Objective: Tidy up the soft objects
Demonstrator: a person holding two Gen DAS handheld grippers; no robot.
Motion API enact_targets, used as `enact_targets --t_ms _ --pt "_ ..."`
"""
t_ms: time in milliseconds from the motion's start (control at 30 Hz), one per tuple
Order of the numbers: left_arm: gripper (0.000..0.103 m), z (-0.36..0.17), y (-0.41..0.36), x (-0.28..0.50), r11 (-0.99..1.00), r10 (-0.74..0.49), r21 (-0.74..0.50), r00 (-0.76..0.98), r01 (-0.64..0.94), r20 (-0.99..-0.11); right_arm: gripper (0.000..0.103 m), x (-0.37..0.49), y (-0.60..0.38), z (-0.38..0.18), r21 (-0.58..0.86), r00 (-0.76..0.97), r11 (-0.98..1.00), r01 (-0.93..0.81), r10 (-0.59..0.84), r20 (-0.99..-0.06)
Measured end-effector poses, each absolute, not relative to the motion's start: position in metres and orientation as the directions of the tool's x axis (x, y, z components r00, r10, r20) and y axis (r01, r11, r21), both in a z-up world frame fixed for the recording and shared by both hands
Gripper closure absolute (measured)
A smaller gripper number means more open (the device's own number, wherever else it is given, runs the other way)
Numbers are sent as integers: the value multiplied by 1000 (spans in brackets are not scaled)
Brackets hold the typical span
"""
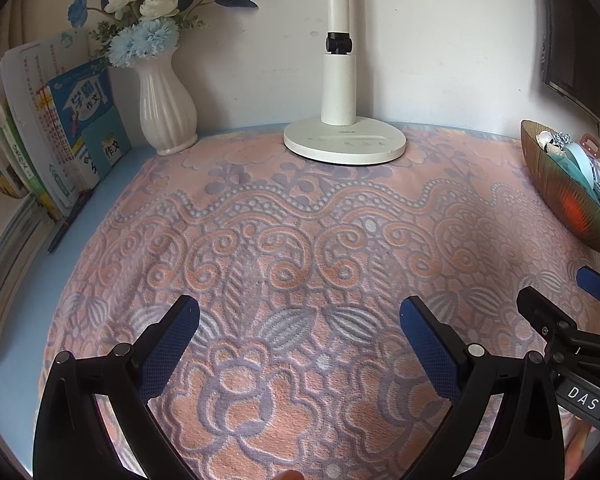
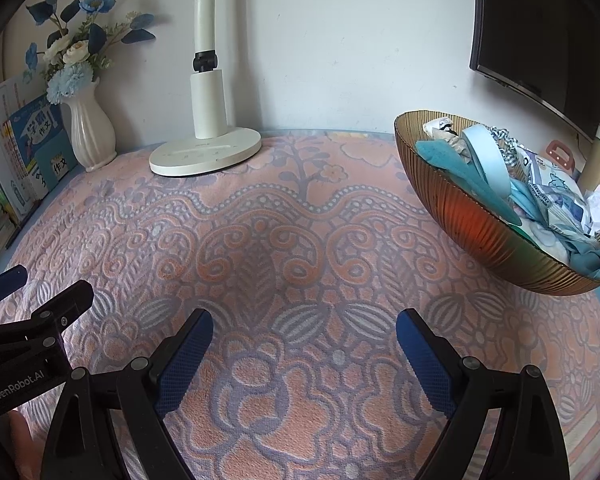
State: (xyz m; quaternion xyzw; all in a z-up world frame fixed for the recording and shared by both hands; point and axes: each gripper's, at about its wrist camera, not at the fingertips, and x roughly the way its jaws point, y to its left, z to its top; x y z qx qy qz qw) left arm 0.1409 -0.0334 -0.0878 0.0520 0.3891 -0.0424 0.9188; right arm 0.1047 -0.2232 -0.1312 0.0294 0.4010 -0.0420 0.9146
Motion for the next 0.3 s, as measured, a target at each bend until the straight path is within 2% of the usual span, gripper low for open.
enact_targets --t_ms 300 --pt "1 -80 -29 135 994 -15 70 737 84 -676 11 105 -223 -131 19 675 995 101 -54 -736"
